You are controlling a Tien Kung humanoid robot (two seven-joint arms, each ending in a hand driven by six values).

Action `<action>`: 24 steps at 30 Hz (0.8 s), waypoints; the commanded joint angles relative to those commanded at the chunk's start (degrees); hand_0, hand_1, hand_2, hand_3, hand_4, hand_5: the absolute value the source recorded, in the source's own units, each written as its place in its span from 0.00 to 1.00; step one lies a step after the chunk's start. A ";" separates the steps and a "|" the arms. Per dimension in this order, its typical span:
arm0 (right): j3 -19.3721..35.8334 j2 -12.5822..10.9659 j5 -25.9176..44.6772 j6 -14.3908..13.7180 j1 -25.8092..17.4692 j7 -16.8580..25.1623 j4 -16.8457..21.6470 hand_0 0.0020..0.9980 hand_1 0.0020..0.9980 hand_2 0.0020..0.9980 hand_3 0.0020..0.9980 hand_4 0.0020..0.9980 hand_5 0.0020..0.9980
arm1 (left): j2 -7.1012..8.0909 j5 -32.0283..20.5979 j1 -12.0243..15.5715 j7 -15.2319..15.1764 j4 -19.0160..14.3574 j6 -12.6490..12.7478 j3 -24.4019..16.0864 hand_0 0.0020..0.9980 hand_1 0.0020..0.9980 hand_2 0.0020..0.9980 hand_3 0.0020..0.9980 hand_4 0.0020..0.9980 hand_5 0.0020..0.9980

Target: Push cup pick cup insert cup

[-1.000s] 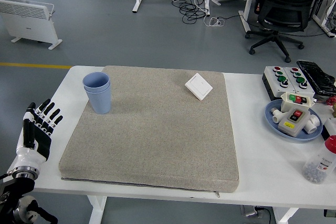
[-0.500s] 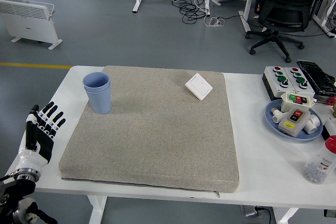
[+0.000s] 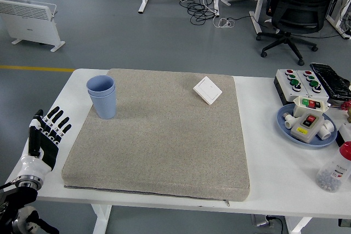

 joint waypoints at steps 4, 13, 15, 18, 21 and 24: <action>0.08 0.01 0.16 0.02 0.08 0.04 0.00 0.77 0.68 0.67 0.57 0.12 0.47 | 0.00 0.00 0.00 0.11 0.03 -0.04 -0.29 0.85 0.87 0.92 0.83 0.59 1.00; 0.12 -0.03 0.40 0.08 0.25 0.14 0.00 0.77 0.68 0.67 0.57 0.13 0.48 | 0.00 0.29 0.01 -0.72 -0.25 0.91 -0.51 0.92 0.89 0.97 0.89 0.60 1.00; 0.13 -0.02 0.44 0.08 0.32 0.17 0.00 0.77 0.68 0.67 0.57 0.13 0.48 | 0.00 0.41 -0.02 -0.56 -0.31 0.77 -0.42 0.92 0.89 0.97 0.89 0.60 1.00; 0.12 -0.01 0.67 0.07 0.46 0.27 0.00 0.77 0.68 0.67 0.57 0.13 0.48 | 0.00 0.64 -0.12 -0.26 -0.32 0.31 -0.39 0.92 0.90 0.98 0.90 0.60 1.00; 0.17 0.05 0.81 0.04 0.55 0.34 0.00 0.77 0.68 0.67 0.57 0.13 0.48 | 0.00 0.75 -0.15 -0.08 -0.27 -0.05 -0.28 0.92 0.90 0.98 0.90 0.60 1.00; 0.19 0.08 0.85 0.04 0.60 0.37 0.00 0.77 0.68 0.68 0.57 0.13 0.48 | 0.00 0.87 -0.15 -0.01 -0.27 -0.33 -0.26 0.92 0.90 0.98 0.92 0.61 1.00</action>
